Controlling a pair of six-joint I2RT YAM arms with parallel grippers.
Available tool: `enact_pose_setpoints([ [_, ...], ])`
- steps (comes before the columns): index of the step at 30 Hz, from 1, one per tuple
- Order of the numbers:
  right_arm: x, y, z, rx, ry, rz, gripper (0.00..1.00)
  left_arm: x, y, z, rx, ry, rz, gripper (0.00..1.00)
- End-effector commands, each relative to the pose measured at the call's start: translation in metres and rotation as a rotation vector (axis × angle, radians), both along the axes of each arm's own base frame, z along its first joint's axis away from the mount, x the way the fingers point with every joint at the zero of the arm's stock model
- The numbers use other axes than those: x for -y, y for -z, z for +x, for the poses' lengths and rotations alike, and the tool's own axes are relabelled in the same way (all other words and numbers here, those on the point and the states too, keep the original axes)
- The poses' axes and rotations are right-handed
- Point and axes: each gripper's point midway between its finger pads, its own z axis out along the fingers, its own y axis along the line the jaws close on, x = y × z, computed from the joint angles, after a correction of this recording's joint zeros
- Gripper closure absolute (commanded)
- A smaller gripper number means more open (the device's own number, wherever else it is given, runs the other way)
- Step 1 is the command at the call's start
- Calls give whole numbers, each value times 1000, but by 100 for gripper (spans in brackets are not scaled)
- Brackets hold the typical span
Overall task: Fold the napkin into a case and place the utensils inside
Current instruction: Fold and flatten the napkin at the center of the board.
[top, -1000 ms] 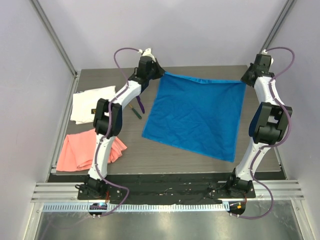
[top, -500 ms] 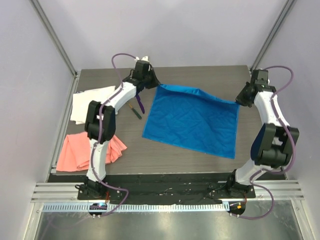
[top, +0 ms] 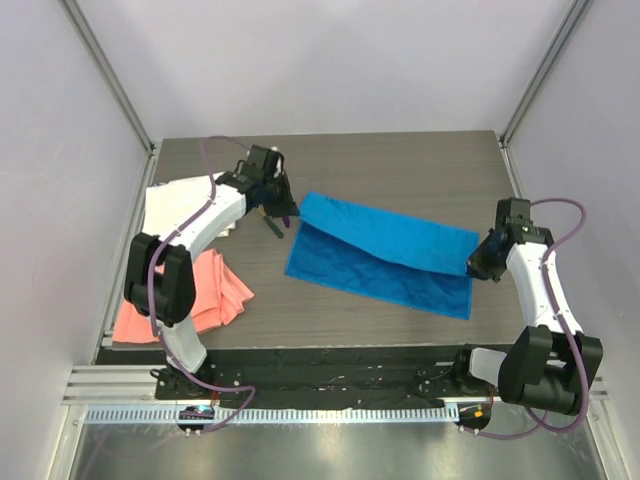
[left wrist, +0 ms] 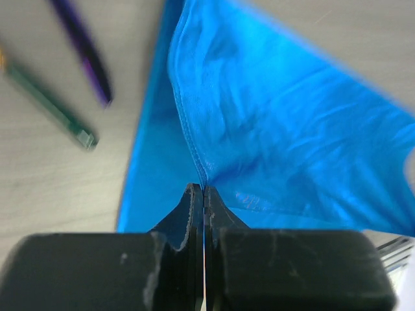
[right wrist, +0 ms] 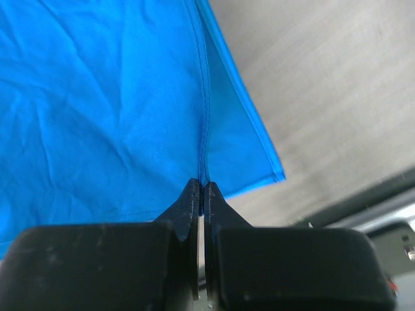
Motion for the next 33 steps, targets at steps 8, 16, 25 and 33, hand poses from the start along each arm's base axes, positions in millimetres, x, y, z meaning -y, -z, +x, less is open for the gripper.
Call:
enact_pose_setpoints([
  [8, 16, 23, -44, -139, 90, -99, 98, -28, 52, -48, -145, 21, 112, 100],
  [16, 12, 35, -46, -179, 96, -72, 96, -26, 68, -54, -190, 21, 109, 100],
  [25, 9, 50, -51, -209, 137, -53, 96, -28, 83, -65, -229, 32, 145, 100],
  [33, 11, 59, -52, -243, 144, -57, 96, -19, 90, -79, -261, 47, 138, 100],
])
